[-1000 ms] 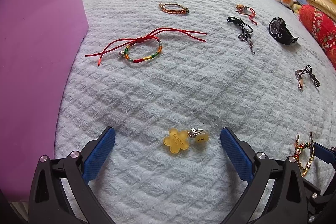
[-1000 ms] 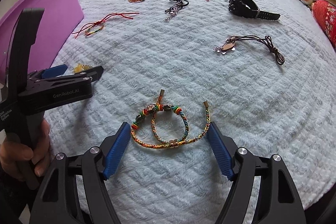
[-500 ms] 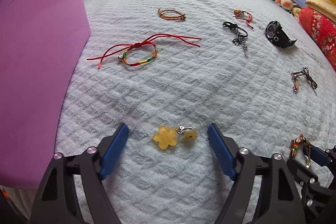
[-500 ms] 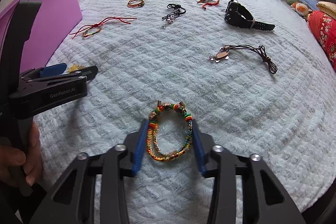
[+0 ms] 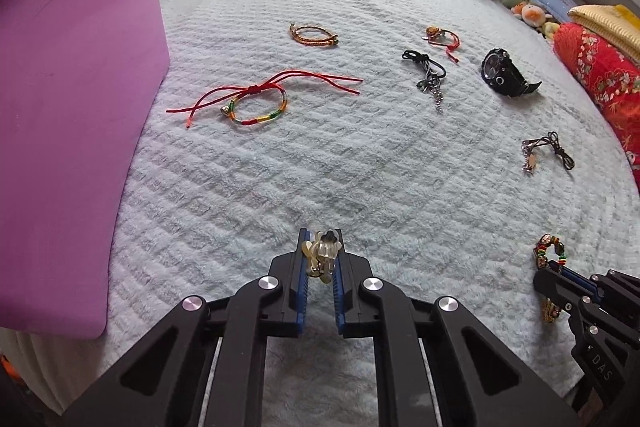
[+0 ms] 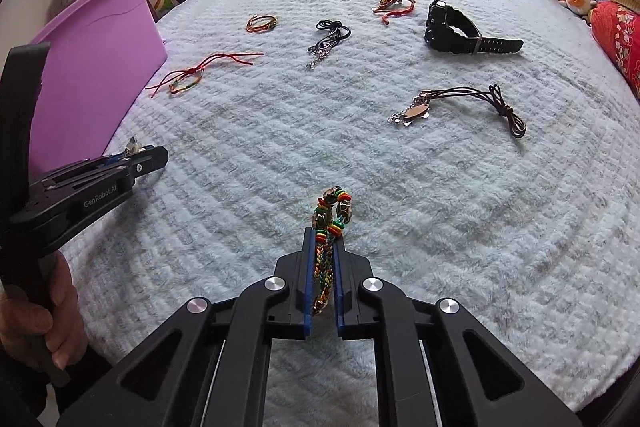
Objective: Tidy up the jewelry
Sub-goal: 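Grasp the yellow flower earring with the left gripper while the right gripper carries the braided bracelet to the tub, then open both grippers over the pink tub to drop the earring and braided bracelet, then withdraw both grippers from the tub back over the bed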
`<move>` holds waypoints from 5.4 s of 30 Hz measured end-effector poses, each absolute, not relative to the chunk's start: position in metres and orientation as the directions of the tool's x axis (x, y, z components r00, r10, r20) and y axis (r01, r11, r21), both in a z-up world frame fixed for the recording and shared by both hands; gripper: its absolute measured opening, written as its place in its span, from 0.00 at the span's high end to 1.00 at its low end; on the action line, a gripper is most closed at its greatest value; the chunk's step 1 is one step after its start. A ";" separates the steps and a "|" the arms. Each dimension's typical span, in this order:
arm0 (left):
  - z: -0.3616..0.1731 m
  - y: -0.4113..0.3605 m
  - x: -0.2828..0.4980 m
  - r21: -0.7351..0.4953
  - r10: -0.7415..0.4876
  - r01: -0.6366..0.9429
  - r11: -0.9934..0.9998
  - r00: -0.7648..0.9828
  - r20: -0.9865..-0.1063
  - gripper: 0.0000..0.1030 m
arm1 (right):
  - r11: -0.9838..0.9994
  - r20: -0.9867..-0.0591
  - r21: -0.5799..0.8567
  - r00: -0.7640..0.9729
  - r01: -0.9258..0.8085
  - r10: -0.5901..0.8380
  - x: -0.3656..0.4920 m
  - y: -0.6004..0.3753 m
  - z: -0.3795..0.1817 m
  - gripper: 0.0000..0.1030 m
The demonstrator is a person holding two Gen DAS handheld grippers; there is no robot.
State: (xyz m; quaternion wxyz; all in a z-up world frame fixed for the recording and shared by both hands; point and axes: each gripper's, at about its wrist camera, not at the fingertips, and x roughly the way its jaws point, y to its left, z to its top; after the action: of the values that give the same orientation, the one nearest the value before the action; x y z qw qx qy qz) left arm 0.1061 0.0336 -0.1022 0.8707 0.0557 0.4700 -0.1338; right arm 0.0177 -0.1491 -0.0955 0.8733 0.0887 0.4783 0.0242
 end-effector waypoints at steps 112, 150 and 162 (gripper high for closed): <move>0.063 0.296 0.113 0.019 0.017 -0.006 1.000 0.750 -0.661 0.12 | 0.902 -0.614 0.260 0.662 -0.345 0.430 0.095 0.129 0.092 0.50; 0.063 0.100 0.018 0.093 -0.069 0.179 0.979 0.731 -0.679 0.08 | 0.934 -0.673 0.316 0.654 -0.168 0.346 -0.004 -0.104 0.024 0.42; 0.025 0.046 0.030 0.016 -0.103 0.168 0.986 0.676 -0.730 0.08 | 0.950 -0.700 0.312 0.672 -0.015 0.241 -0.012 -0.190 -0.009 0.41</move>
State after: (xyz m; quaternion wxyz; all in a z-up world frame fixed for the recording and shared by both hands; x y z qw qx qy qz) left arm 0.0297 0.0464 0.0251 0.9144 0.0410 0.3958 -0.0742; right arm -0.0116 -0.1897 -0.0093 0.9034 0.1414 0.3986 0.0708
